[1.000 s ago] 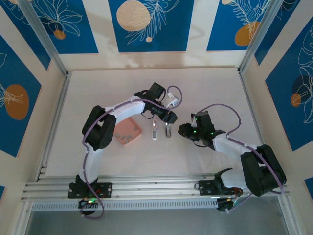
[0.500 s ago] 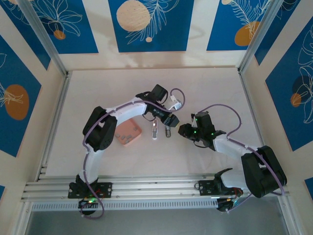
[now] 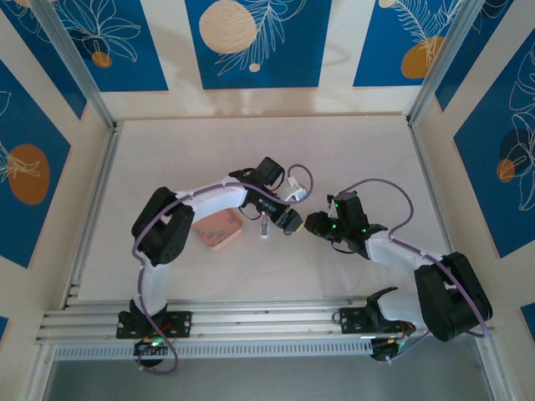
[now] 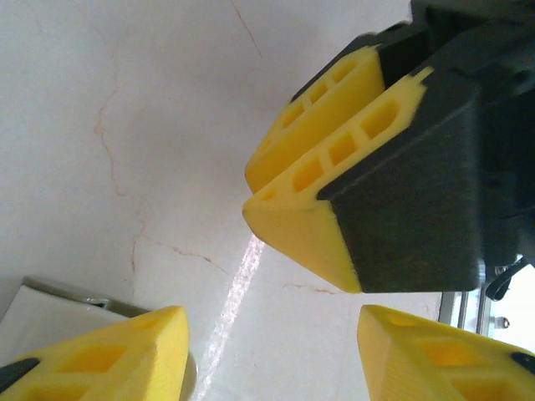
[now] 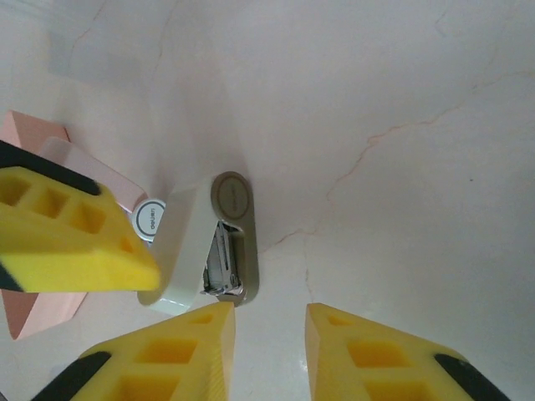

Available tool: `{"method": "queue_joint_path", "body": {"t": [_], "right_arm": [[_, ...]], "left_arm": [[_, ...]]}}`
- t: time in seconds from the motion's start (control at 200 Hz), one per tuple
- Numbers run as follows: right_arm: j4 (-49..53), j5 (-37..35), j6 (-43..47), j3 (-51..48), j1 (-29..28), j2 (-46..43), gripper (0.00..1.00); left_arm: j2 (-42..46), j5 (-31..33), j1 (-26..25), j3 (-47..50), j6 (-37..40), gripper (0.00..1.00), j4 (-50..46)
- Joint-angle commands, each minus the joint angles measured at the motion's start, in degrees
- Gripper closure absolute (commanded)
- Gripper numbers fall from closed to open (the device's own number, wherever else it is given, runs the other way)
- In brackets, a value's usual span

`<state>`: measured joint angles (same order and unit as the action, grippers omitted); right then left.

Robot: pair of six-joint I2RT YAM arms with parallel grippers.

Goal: Load the staples into the stapler

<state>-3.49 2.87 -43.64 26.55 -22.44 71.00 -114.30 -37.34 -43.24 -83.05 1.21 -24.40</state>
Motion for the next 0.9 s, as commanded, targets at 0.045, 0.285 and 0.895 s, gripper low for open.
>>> {"method": "queue_joint_path", "body": {"t": [0.045, 0.285, 0.895], "right_arm": [[0.04, 1.78, -0.66, 2.54, -1.60, 1.04, 0.68], [1.40, 2.57, 0.16, 8.07, -4.49, 7.26, 0.63], [6.46, 0.91, 1.02, 11.42, -7.26, 14.60, 0.70]], "left_arm": [[7.38, 3.98, 1.17, 6.67, -6.02, 0.44, 10.08], [15.40, 7.93, 5.31, 18.79, -12.74, 0.44, 23.52], [18.35, 7.98, 8.11, 24.95, -14.55, 0.44, 28.46]]}}
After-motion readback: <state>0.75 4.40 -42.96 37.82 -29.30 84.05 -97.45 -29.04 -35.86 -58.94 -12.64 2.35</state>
